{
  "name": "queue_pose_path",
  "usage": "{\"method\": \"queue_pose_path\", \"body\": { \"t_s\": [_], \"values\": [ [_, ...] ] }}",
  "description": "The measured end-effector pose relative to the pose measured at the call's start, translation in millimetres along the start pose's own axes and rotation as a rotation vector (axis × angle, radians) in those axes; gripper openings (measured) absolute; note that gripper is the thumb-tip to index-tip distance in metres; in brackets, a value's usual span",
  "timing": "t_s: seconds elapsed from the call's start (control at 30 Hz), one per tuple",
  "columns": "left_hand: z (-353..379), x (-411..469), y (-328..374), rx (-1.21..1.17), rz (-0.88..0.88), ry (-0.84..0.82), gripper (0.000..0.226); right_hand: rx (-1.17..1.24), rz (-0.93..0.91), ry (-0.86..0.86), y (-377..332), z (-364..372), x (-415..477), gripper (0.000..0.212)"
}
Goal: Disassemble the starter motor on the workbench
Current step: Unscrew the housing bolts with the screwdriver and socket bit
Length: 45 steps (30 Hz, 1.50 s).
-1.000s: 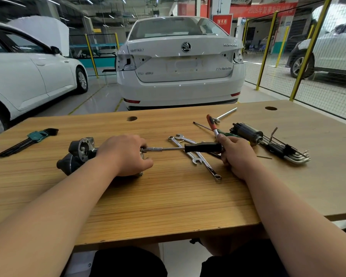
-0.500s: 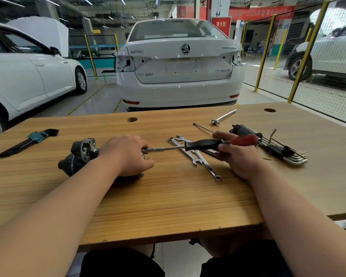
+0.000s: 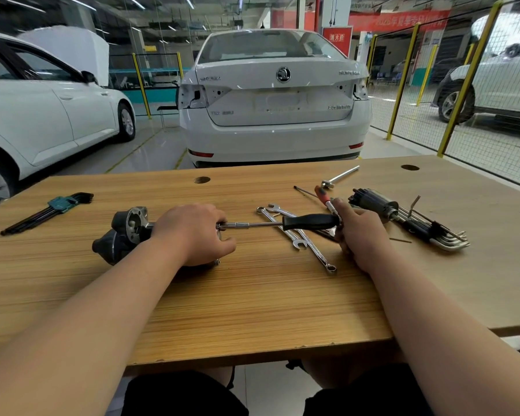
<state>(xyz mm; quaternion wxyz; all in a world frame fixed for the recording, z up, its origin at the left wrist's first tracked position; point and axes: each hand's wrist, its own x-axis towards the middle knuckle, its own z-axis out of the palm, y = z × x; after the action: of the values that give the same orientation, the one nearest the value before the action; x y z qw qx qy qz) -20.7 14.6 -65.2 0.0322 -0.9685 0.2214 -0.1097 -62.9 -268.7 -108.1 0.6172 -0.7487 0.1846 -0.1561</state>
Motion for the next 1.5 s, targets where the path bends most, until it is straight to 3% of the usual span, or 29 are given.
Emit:
{"method": "queue_pose_path", "body": {
  "t_s": [0.3,0.47,0.53,0.63,0.8,0.97,1.1,1.23,1.37,1.5],
  "values": [
    [2,1,-2,0.02,-0.002,-0.013,0.06,0.019,-0.177,-0.072,2,-8,-12,0.026],
    [0,1,-1,0.026,0.009,-0.015,0.061,0.218,-0.166,-0.188,4,-12,-10,0.018],
    [0,0,-1,0.024,0.015,-0.02,0.061,0.311,-0.158,-0.249,6,-14,-7,0.023],
    [-1,0,0,0.027,0.014,-0.018,0.061,0.234,-0.23,-0.271,11,-17,-2,0.036],
    [1,0,-1,0.037,0.022,-0.014,0.062,0.448,-0.104,-0.334,15,-17,5,0.033],
    [2,0,-1,0.028,0.013,-0.009,0.064,0.377,-0.104,-0.31,14,-17,5,0.024],
    [2,0,-1,0.027,0.008,0.0,0.061,0.184,-0.149,-0.154,10,-13,-4,0.011],
    [2,-1,0,0.025,0.009,-0.002,0.059,-0.177,-0.085,-0.012,1,-4,-9,0.047],
    [1,0,1,0.021,0.001,-0.011,0.057,-0.182,-0.069,0.003,-4,2,-13,0.052],
    [2,1,0,0.021,-0.002,-0.008,0.056,-0.152,-0.137,-0.045,-3,-2,-16,0.033]
  ]
}}
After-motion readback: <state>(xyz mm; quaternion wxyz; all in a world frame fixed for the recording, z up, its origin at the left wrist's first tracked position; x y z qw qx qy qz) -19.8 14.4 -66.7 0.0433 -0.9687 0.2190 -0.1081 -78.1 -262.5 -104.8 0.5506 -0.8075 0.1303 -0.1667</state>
